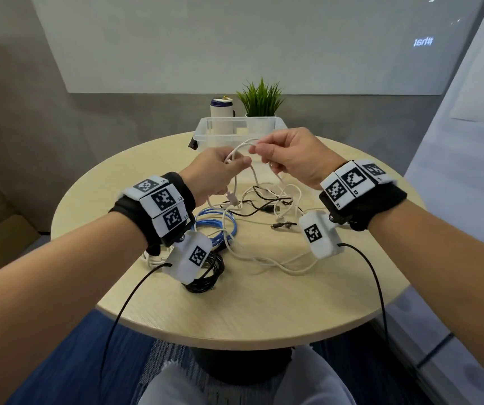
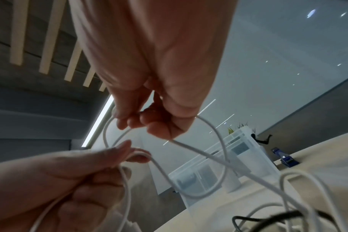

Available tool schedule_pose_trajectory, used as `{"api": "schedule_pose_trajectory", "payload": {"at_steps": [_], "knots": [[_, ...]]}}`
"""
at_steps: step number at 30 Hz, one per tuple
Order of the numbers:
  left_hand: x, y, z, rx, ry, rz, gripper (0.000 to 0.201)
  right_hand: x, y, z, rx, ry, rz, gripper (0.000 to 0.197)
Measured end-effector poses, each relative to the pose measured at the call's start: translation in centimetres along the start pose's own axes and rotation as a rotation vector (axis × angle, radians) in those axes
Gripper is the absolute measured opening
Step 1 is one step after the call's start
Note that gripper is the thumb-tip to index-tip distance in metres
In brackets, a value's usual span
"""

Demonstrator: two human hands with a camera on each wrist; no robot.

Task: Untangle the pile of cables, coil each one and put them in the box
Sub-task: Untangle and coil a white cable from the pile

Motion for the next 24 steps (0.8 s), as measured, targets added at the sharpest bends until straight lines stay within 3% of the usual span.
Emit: {"api": "schedule_pose_trajectory", "payload": {"at_steps": [3, 7, 13, 20, 24], "knots": [[0.4, 0.0, -0.2, 0.033, 0.043, 0.022, 0.03, 0.8, 0.3, 0.0, -0.043, 0.178, 0.04, 0.013], [0.7, 0.0, -0.6, 0.041, 0.122, 0.029, 0.038, 2.7, 1.2, -0.1, -0.213, 0.514, 0.183, 0.016], [0.7, -0.5, -1.9, 0.167, 0.245, 0.016, 0.035, 2.4, 1.6, -0.1, -0.291, 0.528, 0.236, 0.009], [0.3, -0.9, -5.0, 0.33, 0.54, 0.001, 0.03, 4.7, 2.1, -2.6, -0.235, 0.782, 0.396, 0.013], [-0.2, -1.1, -4.7, 0.273, 0.475, -0.093, 0.03, 5.6, 2.2, -3.7, -0.005, 0.639, 0.477, 0.027]]}}
Point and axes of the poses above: each hand's wrist, its own y-axis away from the middle knuckle, its own z-axis out of the palm, x = y × z, the point moved 4 cm from there along -y, towards the middle knuckle, and after that the axes turned 12 degrees about -z, right-handed, at the moved point
